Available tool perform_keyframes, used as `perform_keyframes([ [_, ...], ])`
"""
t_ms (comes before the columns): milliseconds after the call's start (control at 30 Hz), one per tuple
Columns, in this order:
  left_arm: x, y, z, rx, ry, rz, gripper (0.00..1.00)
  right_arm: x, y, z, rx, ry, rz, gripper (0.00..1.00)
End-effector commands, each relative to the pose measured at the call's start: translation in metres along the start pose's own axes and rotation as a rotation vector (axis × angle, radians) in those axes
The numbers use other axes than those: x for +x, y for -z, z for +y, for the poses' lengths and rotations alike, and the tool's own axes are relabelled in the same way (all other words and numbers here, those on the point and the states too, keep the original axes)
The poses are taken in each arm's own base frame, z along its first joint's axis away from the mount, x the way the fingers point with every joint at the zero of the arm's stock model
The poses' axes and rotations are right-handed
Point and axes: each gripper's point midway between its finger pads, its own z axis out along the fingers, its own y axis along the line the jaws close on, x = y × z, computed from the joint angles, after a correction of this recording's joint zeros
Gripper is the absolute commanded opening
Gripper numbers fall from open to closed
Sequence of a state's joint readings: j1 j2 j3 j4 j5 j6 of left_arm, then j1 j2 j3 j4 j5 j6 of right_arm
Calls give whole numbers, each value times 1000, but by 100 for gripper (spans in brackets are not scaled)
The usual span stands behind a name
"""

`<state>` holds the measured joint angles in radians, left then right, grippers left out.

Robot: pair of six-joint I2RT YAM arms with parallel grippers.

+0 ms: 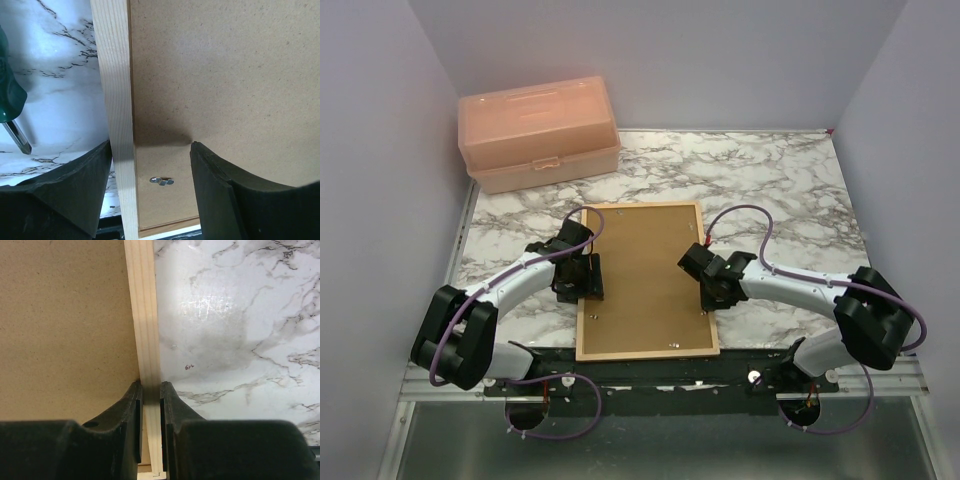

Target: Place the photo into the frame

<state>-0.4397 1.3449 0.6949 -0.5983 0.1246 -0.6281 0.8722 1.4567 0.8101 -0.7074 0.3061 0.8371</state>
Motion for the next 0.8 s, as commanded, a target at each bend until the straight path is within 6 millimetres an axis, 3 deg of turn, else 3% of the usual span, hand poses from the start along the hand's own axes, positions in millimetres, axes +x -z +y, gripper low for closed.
perform_keyframes([
  [0,-1,0,-6,33,-9,-3,63,0,-9,-2,13,-14,-23,0],
  [33,-2,1,-6,31,-11,-8,63,0,-8,0,4,-20,-22,1],
  [133,-5,5,-7,34,-11,-30,66,-2,-2,3,-33,-57,-38,38],
  [200,-7,8,-7,33,-15,-44,70,-4,2,4,-52,-82,-54,52],
  [367,-8,11,-7,40,-15,-63,74,-6,11,4,-85,-118,-74,75],
  [500,-5,10,-5,35,-14,-59,75,-3,12,12,-143,-136,-70,84],
  [767,7,7,6,-7,-16,-30,72,5,3,25,-202,-142,-34,86],
])
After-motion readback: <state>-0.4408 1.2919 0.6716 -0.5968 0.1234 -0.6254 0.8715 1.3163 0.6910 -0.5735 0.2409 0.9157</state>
